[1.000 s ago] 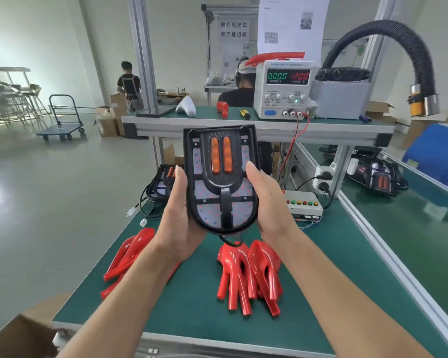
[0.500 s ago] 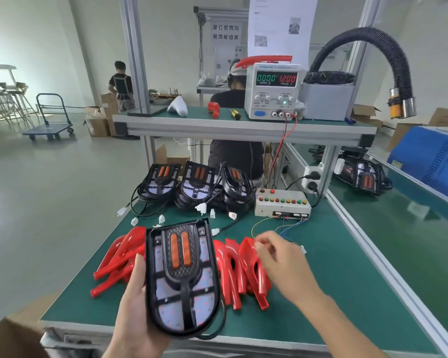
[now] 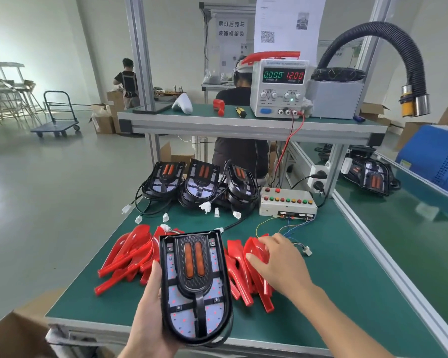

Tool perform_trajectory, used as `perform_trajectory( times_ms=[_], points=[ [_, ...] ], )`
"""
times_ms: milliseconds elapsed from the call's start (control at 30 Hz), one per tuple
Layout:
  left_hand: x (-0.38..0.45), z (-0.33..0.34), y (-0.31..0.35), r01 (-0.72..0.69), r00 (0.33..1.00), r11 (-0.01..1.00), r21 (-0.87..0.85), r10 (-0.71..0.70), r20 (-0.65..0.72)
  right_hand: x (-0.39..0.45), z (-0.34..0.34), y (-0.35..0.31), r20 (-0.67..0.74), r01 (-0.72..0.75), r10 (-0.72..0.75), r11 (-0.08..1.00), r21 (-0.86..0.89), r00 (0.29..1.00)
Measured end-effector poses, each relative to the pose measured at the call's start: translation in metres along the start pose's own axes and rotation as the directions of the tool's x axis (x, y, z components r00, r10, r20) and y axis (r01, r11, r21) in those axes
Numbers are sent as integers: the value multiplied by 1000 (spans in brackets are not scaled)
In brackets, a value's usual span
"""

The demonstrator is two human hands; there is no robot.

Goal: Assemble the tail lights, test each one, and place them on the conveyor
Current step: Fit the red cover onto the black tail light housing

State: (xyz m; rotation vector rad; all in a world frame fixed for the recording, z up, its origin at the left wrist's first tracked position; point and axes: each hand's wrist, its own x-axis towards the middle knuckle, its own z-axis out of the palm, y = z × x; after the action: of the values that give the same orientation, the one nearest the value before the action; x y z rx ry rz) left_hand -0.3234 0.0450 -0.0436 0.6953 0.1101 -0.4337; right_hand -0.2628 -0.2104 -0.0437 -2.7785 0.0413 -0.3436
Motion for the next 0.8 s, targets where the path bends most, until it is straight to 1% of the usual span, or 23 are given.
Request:
perform_trajectory(
  times_ms=[33, 100, 200, 233, 333, 400, 533, 667, 733, 800],
  points=[
    [3, 0, -1, 11, 998, 999, -36, -9, 55, 4, 2, -5, -3, -10, 10, 999, -34, 1000],
    [1, 5, 2, 9, 997, 1000, -11, -9, 74, 11, 5, -14, 8, -27, 28, 994, -105, 1000],
    [2, 8, 4, -3, 999, 1000, -14, 3, 35, 20, 9, -22, 49, -34, 45, 979, -200, 998],
    [3, 6, 4, 1, 999, 1000, -18, 0, 46, 23, 10, -25, 58, -36, 51, 973, -227, 997],
    [3, 8, 8, 9, 1000, 1000, -4, -9, -5, 26, 10, -32, 61, -42, 60, 964, -262, 996],
    [4, 6, 9, 14, 1000, 1000, 6, -14, 7, 26, 11, -33, 60, -21, 38, 964, -266, 997],
    [5, 6, 11, -41, 998, 999, 28, 40, 41, 23, 8, -34, 30, -35, 42, 978, -208, 999],
    [6, 4, 13, -60, 997, 998, 36, 57, 58, 13, -2, -34, 36, -101, 106, 989, -109, 994],
    [7, 2, 14, -60, 997, 998, 24, 58, 49, 6, -10, -28, 25, -130, 131, 991, -27, 991],
    [9, 0, 15, -64, 997, 998, 27, 63, 42, 0, -22, -18, 3, -127, 127, 986, 111, 992]
  ],
)
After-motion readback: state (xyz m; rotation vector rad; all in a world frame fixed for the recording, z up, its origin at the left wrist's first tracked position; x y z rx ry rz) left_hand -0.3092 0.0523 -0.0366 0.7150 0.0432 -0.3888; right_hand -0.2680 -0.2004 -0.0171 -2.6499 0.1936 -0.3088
